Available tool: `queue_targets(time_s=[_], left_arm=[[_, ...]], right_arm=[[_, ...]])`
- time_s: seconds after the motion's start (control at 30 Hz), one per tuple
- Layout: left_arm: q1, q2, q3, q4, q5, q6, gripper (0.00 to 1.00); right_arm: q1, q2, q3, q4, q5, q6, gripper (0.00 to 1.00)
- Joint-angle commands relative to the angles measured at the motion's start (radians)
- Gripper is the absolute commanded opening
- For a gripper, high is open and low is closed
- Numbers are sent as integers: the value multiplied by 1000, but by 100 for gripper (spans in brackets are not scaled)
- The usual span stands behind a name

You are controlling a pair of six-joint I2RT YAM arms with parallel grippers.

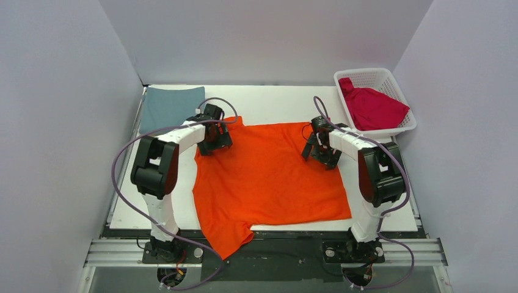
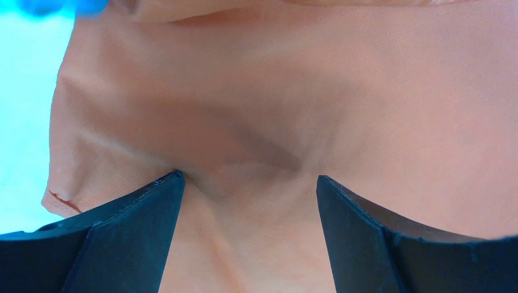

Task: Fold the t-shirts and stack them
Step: Flatten out the tshirt

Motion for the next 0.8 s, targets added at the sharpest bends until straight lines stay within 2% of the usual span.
queue_targets(time_s=[0.0,0.3,0.43,0.53,0.67,0.77], left_arm=[[7,99,156,-3,21,44,90],[25,414,607,-146,35,109,90],[36,547,840,-231,30,135,90],[48,623,1007,-293,31,143,90],[54,637,1044,-305,44,166,90],[48,572,1040,-291,53,188,90]], right_arm=[[-47,46,17,-32,39,57,81],[-137,223,230,-101,-21,70,80],[-146,316,444,-180,-2,43,80],[-154,364,539,-216,7,21,80],[-159,376,609,-226,-5,-12,80],[-146,326,628,-236,-10,-52,80]])
